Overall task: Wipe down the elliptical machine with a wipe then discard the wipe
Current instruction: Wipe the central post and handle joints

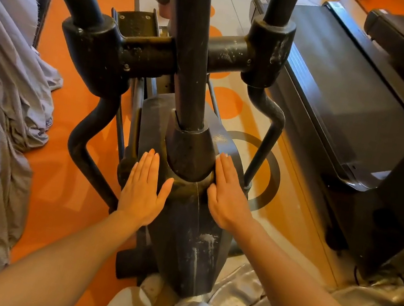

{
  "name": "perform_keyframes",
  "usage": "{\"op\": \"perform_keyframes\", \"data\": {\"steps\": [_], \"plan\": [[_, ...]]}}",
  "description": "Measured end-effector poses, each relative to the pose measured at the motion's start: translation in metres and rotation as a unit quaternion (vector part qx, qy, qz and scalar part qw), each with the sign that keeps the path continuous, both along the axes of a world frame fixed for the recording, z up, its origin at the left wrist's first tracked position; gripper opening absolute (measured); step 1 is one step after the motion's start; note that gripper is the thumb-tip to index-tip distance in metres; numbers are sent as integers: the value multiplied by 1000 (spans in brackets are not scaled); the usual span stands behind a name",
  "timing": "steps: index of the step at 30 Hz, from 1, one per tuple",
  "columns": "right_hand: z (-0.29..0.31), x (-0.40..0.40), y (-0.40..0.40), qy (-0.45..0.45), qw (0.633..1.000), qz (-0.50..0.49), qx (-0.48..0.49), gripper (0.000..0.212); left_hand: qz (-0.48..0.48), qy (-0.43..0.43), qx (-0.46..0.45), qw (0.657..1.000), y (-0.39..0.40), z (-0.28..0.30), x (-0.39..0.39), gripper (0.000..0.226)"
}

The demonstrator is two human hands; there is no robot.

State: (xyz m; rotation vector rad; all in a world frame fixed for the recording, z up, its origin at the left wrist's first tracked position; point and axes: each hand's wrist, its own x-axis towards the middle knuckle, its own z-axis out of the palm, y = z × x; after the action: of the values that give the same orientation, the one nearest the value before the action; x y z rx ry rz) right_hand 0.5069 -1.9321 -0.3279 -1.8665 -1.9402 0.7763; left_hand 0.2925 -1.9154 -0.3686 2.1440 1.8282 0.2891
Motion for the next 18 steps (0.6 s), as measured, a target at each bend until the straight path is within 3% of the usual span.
{"op": "perform_keyframes", "data": {"steps": [6, 11, 18], "plan": [[-20, -4, -22, -20, 999, -7, 43, 61, 6, 1, -4, 1000, -1, 2, 1, 87], [-21, -5, 3, 48, 991, -127, -18, 69, 4, 1, -9, 1000, -2, 6, 2, 82], [-34, -15, -50, 119, 987, -108, 8, 74, 4, -1, 6, 1000, -2, 0, 1, 81]]}}
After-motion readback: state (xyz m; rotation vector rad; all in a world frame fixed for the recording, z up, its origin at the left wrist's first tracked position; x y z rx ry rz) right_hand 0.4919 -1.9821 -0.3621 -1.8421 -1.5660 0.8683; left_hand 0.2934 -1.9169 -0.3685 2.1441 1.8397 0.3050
